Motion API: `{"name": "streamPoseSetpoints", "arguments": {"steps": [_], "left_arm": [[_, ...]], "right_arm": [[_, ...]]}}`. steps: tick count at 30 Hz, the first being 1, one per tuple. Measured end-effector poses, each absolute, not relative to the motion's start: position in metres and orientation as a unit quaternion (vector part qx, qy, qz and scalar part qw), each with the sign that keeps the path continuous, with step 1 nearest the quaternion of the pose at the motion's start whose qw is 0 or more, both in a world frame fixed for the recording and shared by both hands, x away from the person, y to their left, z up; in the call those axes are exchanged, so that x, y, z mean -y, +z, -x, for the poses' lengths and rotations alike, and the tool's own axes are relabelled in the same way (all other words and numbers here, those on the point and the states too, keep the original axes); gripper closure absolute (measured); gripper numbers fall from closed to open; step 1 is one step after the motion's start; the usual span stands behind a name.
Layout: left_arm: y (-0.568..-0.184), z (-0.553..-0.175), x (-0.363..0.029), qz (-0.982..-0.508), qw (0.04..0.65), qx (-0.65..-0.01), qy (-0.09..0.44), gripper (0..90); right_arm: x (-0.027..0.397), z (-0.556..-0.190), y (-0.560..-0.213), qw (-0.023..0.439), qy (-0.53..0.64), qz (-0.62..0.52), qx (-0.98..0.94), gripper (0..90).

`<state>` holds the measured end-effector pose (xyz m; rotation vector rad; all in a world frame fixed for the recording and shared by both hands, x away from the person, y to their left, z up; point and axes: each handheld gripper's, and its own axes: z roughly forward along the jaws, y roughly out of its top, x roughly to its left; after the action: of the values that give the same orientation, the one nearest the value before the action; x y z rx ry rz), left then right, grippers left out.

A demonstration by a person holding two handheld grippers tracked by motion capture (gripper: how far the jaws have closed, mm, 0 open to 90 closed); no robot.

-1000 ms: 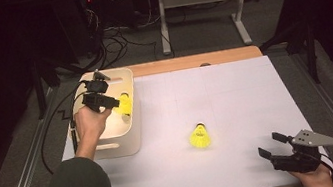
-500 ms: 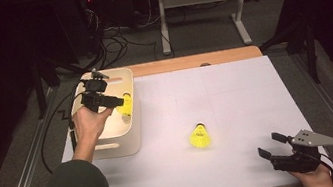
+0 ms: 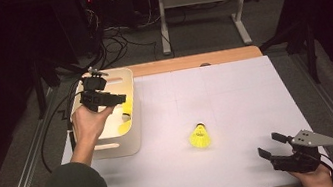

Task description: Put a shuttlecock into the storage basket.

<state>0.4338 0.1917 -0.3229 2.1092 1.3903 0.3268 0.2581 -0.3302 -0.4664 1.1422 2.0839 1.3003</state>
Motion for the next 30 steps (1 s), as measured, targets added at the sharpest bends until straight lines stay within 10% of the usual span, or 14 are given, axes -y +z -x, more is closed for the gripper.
{"name": "streamPoseSetpoints", "arguments": {"steps": [30], "left_arm": [[-0.314, -0.43, -0.161, -0.798, 0.32, -0.495, 0.125, 38.9]], "right_arm": [[0.33, -0.257, -0.466, 0.218, 0.468, -0.414, -0.75, 23.0]]}}
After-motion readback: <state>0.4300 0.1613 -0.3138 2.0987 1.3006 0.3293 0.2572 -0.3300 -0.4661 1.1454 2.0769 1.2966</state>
